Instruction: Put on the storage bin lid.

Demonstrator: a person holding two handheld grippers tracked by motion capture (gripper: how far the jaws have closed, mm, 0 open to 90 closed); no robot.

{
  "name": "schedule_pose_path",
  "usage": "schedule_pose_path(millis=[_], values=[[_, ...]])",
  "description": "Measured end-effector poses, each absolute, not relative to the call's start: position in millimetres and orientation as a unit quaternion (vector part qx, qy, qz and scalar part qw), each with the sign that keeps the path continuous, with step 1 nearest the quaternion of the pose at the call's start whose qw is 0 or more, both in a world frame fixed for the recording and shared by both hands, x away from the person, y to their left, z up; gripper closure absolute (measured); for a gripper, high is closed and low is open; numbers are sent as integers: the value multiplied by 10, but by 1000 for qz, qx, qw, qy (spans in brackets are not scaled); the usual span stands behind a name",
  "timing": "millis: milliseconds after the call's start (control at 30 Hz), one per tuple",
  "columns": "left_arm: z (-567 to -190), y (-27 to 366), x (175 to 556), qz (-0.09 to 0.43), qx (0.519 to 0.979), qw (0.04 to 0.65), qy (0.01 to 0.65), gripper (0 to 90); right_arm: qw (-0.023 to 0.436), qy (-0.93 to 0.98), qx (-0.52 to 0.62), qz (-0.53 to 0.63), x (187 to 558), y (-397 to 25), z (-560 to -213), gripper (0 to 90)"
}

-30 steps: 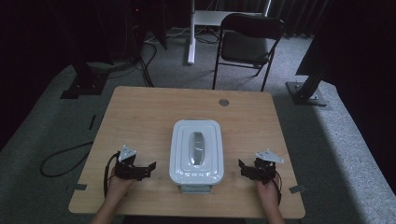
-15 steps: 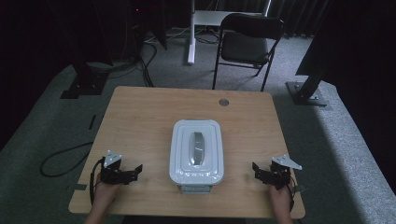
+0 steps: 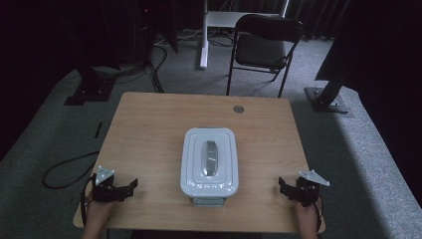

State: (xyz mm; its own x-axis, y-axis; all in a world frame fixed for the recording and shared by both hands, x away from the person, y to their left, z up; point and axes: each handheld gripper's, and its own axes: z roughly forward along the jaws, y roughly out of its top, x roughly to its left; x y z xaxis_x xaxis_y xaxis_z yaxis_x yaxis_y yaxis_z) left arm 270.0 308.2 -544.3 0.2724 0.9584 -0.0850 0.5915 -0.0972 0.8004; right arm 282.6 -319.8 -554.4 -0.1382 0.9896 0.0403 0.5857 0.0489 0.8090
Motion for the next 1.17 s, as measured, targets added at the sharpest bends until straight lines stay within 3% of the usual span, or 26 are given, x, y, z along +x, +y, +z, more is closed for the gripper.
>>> schedule_pose_path(millis=[500,933,1167], values=[[-5454,3304,2524,265,684,374,568,5,297,657,602,345,2689,-3393,-5586,108],[-5458,3431,2424,345,598,351,632,6,305,636,622,341,2659,-3439,-5611,108],[-5475,3443,2428,346,591,357,636,6,299,631,629,343,2680,-3466,-5613,108]])
